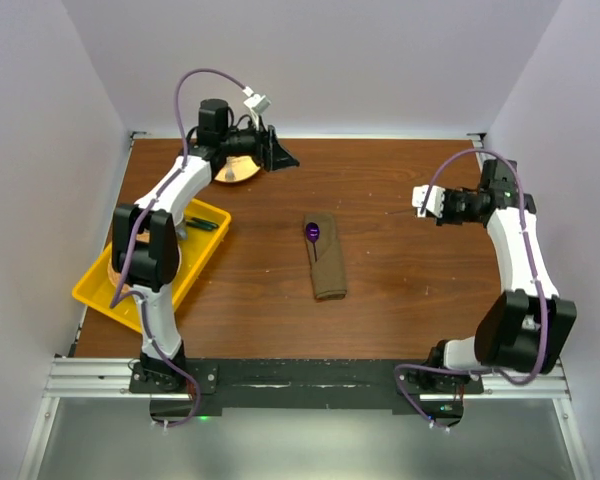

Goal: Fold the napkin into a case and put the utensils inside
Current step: Pick up the fork from the center of the board, then pass from the right arm to the left

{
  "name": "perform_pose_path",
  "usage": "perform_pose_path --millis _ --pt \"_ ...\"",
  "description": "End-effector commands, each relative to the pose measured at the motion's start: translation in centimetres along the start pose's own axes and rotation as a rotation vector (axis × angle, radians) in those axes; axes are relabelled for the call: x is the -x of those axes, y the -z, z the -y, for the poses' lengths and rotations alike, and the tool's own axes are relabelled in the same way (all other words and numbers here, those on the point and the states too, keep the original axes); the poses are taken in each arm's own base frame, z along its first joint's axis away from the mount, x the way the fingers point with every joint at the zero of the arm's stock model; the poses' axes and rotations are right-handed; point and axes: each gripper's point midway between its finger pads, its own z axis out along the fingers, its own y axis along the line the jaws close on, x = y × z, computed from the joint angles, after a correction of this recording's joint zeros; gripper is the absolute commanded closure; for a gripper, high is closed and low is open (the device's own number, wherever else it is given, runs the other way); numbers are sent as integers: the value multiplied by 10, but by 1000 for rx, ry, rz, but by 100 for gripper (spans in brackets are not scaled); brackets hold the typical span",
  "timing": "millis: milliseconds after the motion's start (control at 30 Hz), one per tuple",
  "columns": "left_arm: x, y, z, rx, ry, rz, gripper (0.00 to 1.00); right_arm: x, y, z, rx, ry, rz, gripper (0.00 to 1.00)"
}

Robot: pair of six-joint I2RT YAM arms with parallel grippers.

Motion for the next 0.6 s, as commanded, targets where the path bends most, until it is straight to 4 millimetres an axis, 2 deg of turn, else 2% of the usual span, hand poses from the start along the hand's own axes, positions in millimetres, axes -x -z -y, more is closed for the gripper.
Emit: perform_pose_path --millis 0,33,67,100,133,167,233,267,300,333,367,400,433,467,500,533,567 --pt "46 8 24 -85 -24 95 12 98 25 40 -232 256 290 100" --pt "51 9 33 -140 -40 106 12 115 30 48 -289 367 341 100" --pt "51 10 39 -172 11 103 12 130 31 47 -318 499 370 100" --pt "49 8 41 -196 29 98 12 139 31 36 -339 563 400 100" --pt "53 9 47 -231 12 107 12 155 36 40 -394 664 452 100" --pt "52 9 52 -254 59 102 12 169 35 36 -415 748 485 100" --pt "53 7 56 -285 52 108 12 182 33 25 -423 820 543 100" --pt "57 6 60 -294 40 111 13 196 32 16 -420 895 598 100" --pt "58 4 64 -307 17 110 14 205 35 14 -416 930 624 100" --pt "57 2 66 -309 16 101 18 202 27 3 -361 901 648 100" --pt "62 0 67 -299 -54 110 20 219 27 -7 -356 997 702 100" --pt "60 -7 71 -300 -68 96 21 225 29 -9 -349 1034 722 100" --pt "51 -12 72 -295 -39 60 23 224 21 -26 -275 990 760 100" --pt "55 -17 76 -303 -107 58 24 232 20 -33 -281 1083 787 100" --pt "47 -28 82 -319 -112 32 25 235 23 -46 -228 1055 823 100" --pt "36 -31 83 -313 -71 -8 29 237 20 -51 -211 1078 844 100" --pt "38 -34 86 -322 -109 -8 31 244 20 -56 -186 1074 866 100"
